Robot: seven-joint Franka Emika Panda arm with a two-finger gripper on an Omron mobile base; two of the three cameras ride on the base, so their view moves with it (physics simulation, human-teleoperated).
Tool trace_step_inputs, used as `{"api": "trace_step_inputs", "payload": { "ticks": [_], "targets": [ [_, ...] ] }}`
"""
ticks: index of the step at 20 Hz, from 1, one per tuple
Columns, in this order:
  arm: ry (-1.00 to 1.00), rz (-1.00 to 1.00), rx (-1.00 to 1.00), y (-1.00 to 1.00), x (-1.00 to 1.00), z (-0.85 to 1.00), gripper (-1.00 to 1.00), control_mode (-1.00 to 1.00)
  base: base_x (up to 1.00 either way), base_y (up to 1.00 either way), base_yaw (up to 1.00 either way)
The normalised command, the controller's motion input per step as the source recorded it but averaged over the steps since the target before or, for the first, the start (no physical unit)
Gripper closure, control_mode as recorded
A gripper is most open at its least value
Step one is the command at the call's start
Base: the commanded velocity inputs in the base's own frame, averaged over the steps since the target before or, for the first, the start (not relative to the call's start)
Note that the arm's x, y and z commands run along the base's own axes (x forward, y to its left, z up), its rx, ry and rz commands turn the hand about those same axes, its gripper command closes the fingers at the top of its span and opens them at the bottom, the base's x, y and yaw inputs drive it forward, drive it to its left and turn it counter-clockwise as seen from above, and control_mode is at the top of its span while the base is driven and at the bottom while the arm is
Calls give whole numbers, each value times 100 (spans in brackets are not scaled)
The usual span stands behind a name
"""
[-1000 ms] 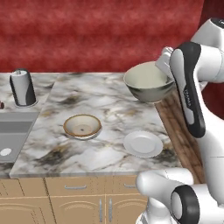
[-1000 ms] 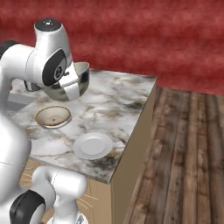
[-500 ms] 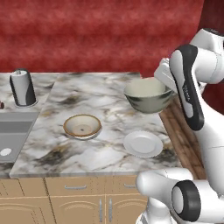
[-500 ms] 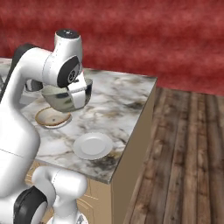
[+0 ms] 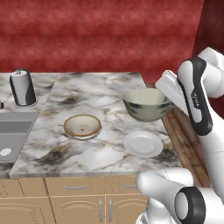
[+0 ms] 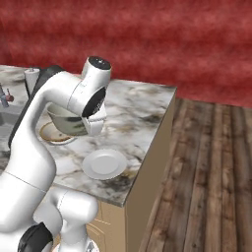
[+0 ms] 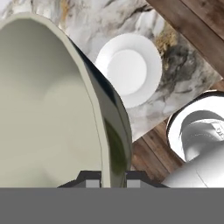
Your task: Move the bowls from the cabinet to the plates on the dining table.
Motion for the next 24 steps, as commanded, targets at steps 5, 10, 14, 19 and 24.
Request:
{"api": "trace_step_inputs", "payload": {
  "ticks": [5,10,14,19,24],
  "targets": [
    [5,6,0,-15,18,-38,100,-100,0,0,0],
    [7,8,-4,-17,31,-22,100,-100,0,0,0],
    [4,8,-2,-24,27,-19,100,-100,0,0,0],
    [1,10,0,-24,10,-22,100,-100,0,0,0],
    [3,11,0,-19,9,-25,100,-100,0,0,0]
  ]
}}
